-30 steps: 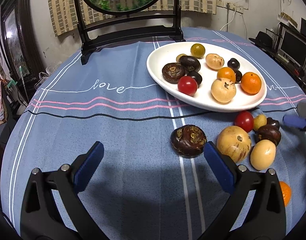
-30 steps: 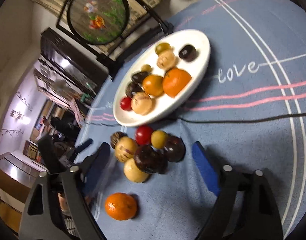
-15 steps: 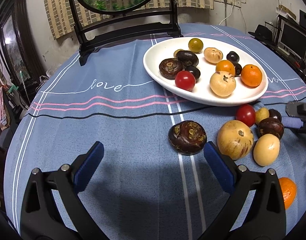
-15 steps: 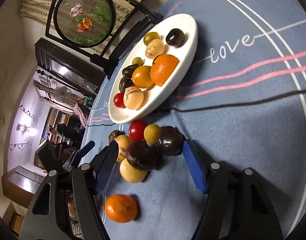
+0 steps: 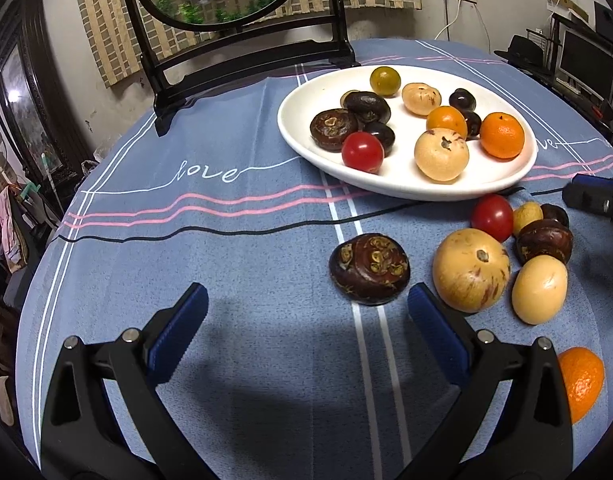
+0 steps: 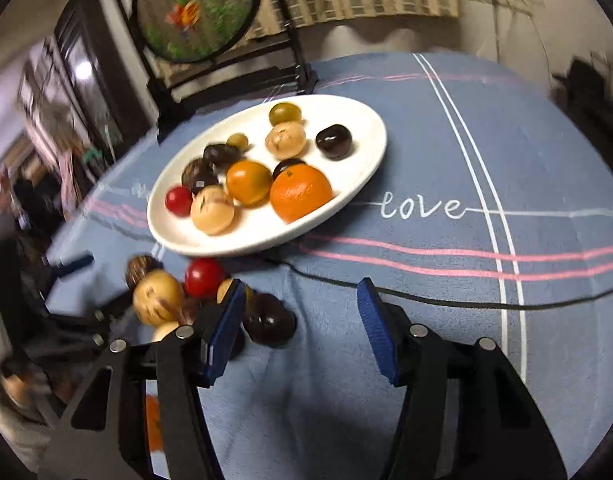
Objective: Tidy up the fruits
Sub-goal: 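Withdraw both tools from the plate toward the fruit cluster, then grasp the dark maroon fruit with the right tool while the left grasps the brown patterned fruit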
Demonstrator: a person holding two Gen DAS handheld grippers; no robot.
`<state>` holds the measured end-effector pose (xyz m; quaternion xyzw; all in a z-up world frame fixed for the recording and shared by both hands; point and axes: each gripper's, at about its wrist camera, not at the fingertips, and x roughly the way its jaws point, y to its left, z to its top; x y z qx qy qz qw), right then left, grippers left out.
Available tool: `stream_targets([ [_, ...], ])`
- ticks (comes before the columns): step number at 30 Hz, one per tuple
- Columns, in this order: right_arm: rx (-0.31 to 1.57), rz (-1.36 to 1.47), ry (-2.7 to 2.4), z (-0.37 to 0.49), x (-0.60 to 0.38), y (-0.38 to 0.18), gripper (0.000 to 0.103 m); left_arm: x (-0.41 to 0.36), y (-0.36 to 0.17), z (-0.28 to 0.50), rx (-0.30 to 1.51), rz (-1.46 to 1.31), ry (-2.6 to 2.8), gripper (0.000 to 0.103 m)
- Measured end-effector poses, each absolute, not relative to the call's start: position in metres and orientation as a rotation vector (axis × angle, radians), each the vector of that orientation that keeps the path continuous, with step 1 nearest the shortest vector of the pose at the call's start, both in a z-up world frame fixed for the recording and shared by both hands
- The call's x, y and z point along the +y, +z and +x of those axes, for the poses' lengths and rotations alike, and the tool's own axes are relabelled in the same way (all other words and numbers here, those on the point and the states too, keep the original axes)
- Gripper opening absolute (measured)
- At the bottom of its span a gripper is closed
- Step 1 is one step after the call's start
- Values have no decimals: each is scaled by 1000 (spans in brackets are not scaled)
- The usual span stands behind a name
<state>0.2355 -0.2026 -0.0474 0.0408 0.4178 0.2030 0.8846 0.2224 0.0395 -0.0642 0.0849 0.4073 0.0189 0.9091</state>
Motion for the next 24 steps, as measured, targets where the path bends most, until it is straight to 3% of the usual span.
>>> stream_targets([
  [6, 744, -285, 414, 209, -164, -51, 58, 39, -64, 222, 839, 173, 37, 101],
  [13, 741, -352, 420, 214, -148, -57, 58, 35, -66, 222, 847, 185, 22, 101],
  [15, 773, -424, 433, 215, -133, -65, 48, 34, -68, 224, 856, 192, 22, 101],
  [18, 792, -415, 449, 221, -132, -67, 42, 35, -69, 225, 869, 192, 27, 101],
  [19, 812, -377, 425, 229, -142, -67, 34, 36, -70, 226, 873, 189, 29, 101],
  [24, 829, -246, 430, 235, -163, -64, 28, 37, -70, 226, 881, 179, 16, 101],
])
